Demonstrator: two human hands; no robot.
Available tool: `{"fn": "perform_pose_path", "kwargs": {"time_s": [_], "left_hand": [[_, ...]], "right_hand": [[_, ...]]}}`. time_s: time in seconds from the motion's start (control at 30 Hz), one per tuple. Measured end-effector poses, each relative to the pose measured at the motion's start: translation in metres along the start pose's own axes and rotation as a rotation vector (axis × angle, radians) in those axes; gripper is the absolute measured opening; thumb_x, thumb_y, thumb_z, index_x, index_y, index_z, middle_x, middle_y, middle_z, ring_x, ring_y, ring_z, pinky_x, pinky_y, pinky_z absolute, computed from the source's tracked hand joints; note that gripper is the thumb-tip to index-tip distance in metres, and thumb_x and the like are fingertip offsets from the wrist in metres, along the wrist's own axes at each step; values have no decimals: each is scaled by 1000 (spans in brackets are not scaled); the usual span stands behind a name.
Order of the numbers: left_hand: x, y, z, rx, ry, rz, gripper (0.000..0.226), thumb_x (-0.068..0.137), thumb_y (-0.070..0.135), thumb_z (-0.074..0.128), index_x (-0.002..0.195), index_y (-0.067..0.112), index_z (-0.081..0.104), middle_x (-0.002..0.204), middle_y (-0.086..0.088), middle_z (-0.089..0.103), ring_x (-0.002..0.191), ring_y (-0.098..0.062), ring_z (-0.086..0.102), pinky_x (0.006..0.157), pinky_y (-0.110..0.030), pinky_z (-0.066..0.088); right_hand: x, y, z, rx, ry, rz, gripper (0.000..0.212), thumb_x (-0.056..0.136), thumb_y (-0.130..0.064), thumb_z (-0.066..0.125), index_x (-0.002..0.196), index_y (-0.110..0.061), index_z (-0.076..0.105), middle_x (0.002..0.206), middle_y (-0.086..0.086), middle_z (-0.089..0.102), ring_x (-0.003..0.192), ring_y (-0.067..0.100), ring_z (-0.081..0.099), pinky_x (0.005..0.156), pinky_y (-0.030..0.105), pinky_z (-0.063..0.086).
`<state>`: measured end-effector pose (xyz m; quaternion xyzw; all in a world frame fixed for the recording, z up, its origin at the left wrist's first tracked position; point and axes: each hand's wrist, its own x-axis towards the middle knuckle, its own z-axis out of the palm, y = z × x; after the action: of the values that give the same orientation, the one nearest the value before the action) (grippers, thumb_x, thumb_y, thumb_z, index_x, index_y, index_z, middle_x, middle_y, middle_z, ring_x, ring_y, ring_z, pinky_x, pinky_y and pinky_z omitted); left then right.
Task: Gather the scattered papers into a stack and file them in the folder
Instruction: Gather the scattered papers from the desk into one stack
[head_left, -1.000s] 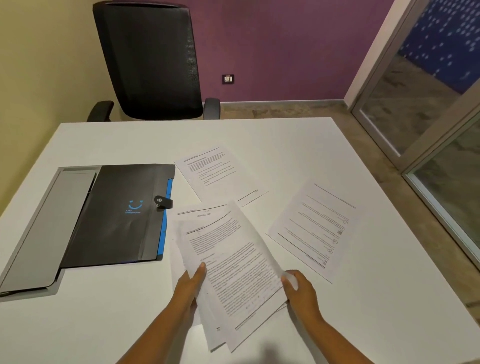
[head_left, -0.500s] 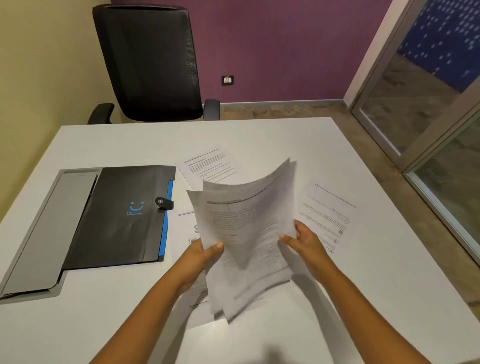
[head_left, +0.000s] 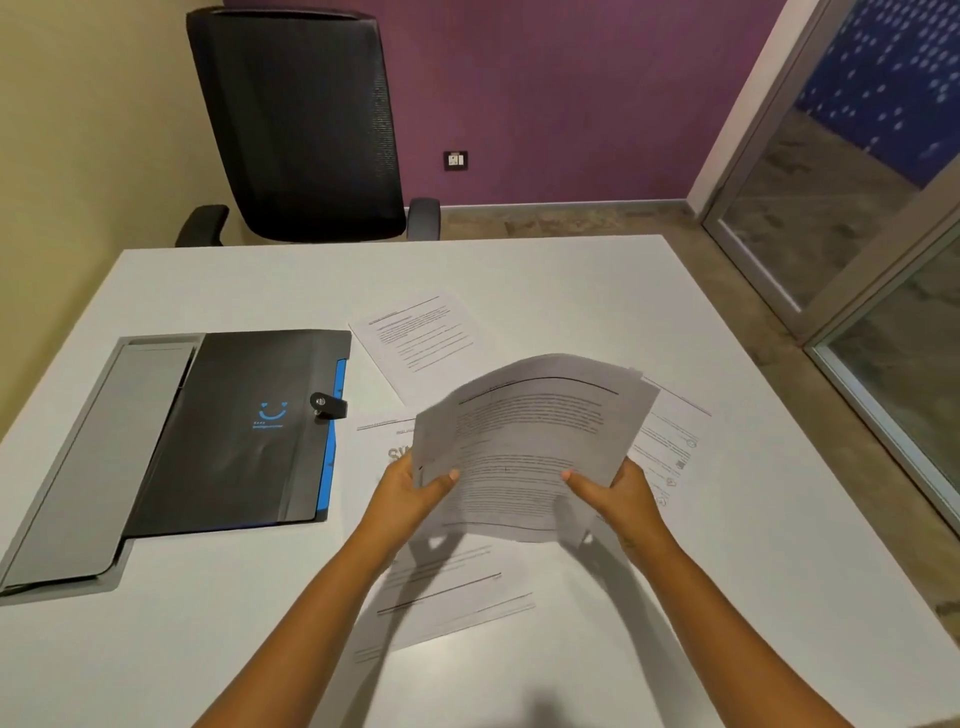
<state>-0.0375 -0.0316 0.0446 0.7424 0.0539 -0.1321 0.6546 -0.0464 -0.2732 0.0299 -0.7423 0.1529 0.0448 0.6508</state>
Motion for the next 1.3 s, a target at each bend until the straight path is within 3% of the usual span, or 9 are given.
{"fn": "perform_pose_path", "kwargs": {"time_s": [0.13, 0.2, 0.3, 0.43, 0.6, 0.73, 0.9, 1.03, 1.3], "left_hand": [[-2, -17, 11, 20, 68, -52, 35, 91, 13, 53, 126, 10, 50, 111, 2, 58, 99, -16, 56, 89, -27, 45], [-5, -26, 10, -5, 169, -70, 30, 92, 18, 51, 121, 11, 54, 107, 0, 60, 91, -15, 57, 77, -23, 48], [-10, -37, 1, -29, 294, -91, 19, 91, 28, 51, 108, 19, 55, 92, 8, 64, 82, -10, 60, 60, -15, 46], [-15, -56, -13, 21, 433, -170, 14, 91, 27, 53, 101, 17, 52, 92, 2, 62, 76, -8, 57, 63, -21, 47], [-19, -75, -22, 94, 485, -396, 15, 88, 22, 59, 93, 8, 55, 105, -12, 63, 85, -25, 63, 77, -38, 55], [-25, -81, -19, 395, 579, -540, 42, 82, 19, 66, 117, 2, 50, 122, -21, 51, 104, -38, 55, 86, -46, 48], [-25, -79, -13, 23, 512, -675, 52, 85, 20, 62, 128, -1, 39, 114, -17, 58, 77, -25, 56, 62, -31, 46], [-24, -86, -22, -258, 386, -705, 14, 86, 15, 61, 83, 2, 58, 76, -12, 62, 66, -28, 59, 54, -29, 47], [-29, -93, -30, 60, 271, -402, 10, 87, 31, 59, 84, 23, 52, 81, 0, 64, 70, -17, 63, 53, -23, 46]], "right_hand": [[-3, 23, 11, -165, 1, 33, 35, 85, -9, 67, 118, -7, 58, 110, 3, 63, 107, 24, 61, 81, 21, 49], [-4, 24, 16, -167, 35, 10, 38, 86, -17, 66, 122, -10, 55, 111, 0, 64, 101, 15, 61, 79, 15, 49], [-5, 17, 29, -134, 57, -52, 36, 85, -24, 67, 116, -25, 49, 99, -18, 60, 85, -5, 59, 58, 4, 48], [-8, 27, 55, -186, 18, -19, 42, 88, -21, 64, 123, -27, 43, 96, -18, 58, 81, -2, 60, 53, 6, 47], [-9, 44, 77, -322, -78, 54, 50, 92, -10, 57, 137, -19, 37, 124, 4, 57, 110, 19, 58, 75, 12, 52], [-4, 55, 80, -619, -106, 159, 73, 91, -18, 59, 149, -13, 15, 146, 12, 35, 134, 26, 37, 107, 34, 37], [-3, 63, 85, -764, -165, 192, 80, 88, -22, 63, 149, -10, 12, 147, 13, 34, 136, 27, 34, 109, 34, 34], [0, 65, 86, -763, -171, 229, 78, 88, -23, 64, 148, -9, 15, 145, 15, 35, 135, 29, 36, 110, 35, 35], [8, 71, 72, -619, -144, 276, 52, 88, -20, 62, 135, -9, 42, 133, 14, 48, 119, 22, 52, 96, 28, 43]]}}
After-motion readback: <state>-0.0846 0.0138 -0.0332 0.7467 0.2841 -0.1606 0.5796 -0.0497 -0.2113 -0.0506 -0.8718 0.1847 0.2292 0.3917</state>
